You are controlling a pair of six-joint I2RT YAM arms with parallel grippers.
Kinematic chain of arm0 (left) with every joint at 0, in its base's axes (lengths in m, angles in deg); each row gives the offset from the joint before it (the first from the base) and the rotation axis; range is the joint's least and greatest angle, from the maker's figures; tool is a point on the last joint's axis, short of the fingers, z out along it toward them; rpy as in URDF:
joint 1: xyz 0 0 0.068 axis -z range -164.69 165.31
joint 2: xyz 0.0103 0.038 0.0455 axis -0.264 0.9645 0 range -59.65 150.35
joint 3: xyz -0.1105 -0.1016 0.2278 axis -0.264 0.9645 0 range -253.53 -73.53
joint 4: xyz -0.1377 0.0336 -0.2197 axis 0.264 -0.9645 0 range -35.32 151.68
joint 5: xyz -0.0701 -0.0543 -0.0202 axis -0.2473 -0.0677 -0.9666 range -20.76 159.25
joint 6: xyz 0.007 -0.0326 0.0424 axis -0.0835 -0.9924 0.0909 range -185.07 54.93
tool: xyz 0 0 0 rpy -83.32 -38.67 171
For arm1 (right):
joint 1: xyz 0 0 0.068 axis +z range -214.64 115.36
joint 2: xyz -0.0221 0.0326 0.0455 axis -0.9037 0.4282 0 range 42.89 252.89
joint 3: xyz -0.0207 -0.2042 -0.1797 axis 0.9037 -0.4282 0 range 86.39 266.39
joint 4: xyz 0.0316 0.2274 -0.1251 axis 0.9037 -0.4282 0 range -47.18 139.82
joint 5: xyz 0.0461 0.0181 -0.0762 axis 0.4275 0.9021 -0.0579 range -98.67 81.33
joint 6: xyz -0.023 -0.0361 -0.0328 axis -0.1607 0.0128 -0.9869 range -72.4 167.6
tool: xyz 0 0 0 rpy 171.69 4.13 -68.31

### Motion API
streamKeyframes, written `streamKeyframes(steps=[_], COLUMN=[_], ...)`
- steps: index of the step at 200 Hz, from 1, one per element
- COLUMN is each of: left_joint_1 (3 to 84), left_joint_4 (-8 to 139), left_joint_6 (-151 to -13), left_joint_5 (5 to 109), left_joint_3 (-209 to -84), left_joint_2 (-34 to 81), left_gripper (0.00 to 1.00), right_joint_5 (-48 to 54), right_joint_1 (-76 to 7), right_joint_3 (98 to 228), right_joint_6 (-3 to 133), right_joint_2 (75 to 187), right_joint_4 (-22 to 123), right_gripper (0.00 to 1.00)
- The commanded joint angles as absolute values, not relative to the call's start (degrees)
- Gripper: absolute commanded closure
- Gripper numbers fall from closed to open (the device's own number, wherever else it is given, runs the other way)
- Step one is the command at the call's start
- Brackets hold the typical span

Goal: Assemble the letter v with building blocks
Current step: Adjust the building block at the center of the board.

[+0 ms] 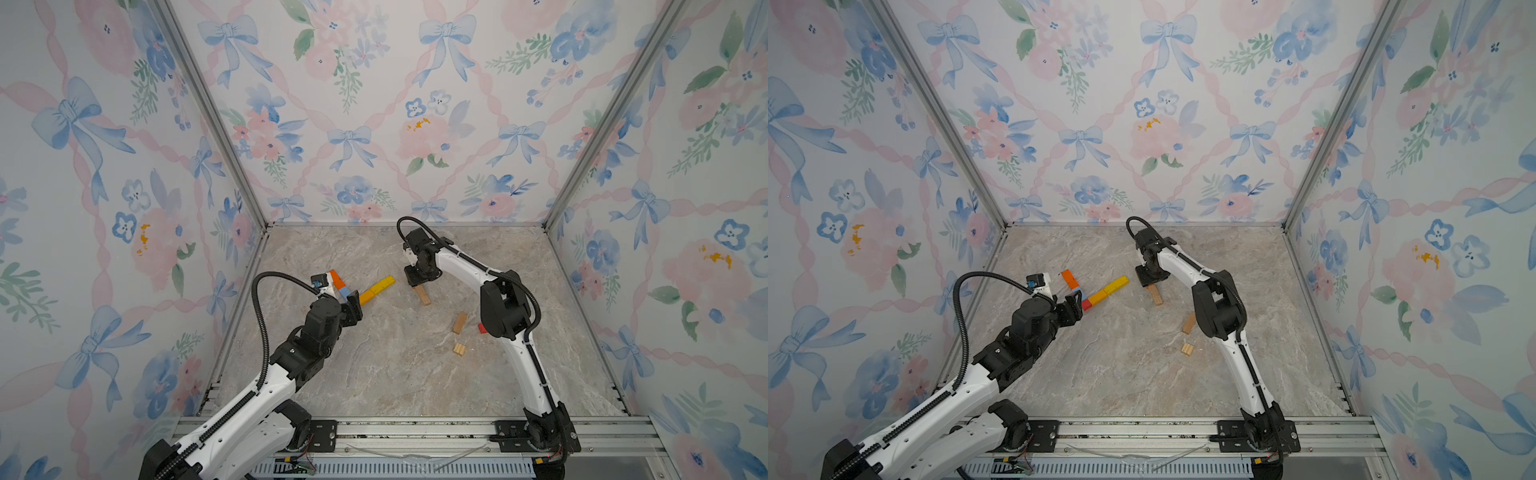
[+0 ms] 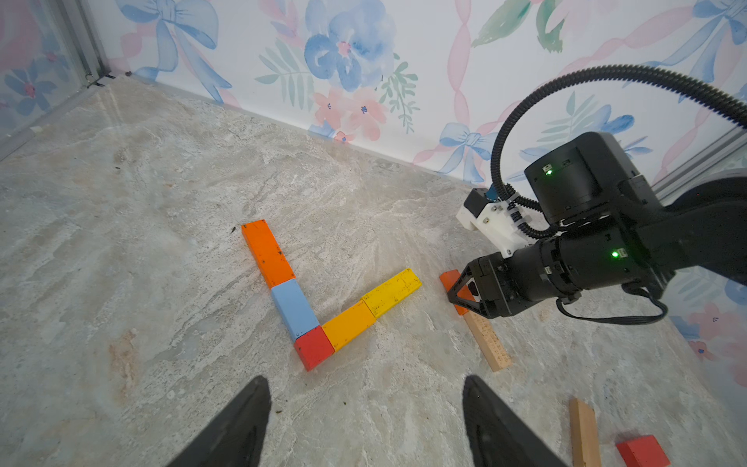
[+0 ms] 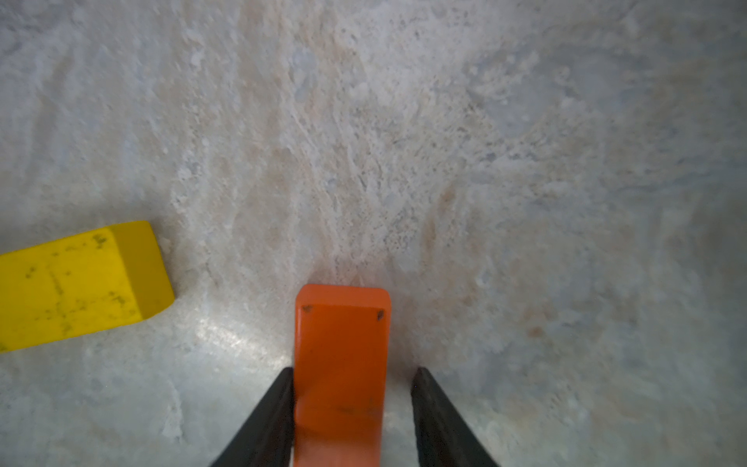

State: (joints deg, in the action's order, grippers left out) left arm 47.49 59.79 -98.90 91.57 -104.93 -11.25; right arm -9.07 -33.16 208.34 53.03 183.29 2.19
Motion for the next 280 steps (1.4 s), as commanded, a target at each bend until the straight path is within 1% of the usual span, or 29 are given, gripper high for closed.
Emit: streamKeyframes(steps=[1, 8, 24, 97, 158, 280], left_joint_1=[46.93, 46.9, 46.87, 46.91, 46.81, 46.78], left_joint_4=[58.51, 58.52, 58.5, 58.41, 58.17, 57.86], left_joint_6=[-99.97, -99.97, -100.08, -100.41, -100.45, -100.99], left_joint_5=[92.87, 92.89, 92.97, 92.81, 92.8, 92.71], left_joint_3=[-103.73, -103.63, -103.51, -103.29, -103.29, -102.71], left_joint_2=[-12.34, -12.37, -12.5, -12.72, -12.96, -14.0], left_gripper=[0.23, 0.23, 0.23, 0.23, 0.23, 0.23], right_joint_5=[-8.47, -8.48, -8.41, -7.7, -8.0, -7.86], right_joint_1=[-33.71, -33.71, -33.73, -33.62, -33.44, -33.18], right_joint_3=[209.11, 209.09, 209.13, 208.45, 207.59, 206.1], right_joint_6=[52.43, 52.28, 52.18, 53.01, 53.75, 54.9], right_joint_2=[184.5, 184.5, 184.44, 184.09, 183.54, 182.42], right_joint_4=[-0.03, -0.01, -0.04, -0.37, -0.24, -0.22], right_gripper=[0.55, 0.57, 0.58, 0.57, 0.63, 0.62])
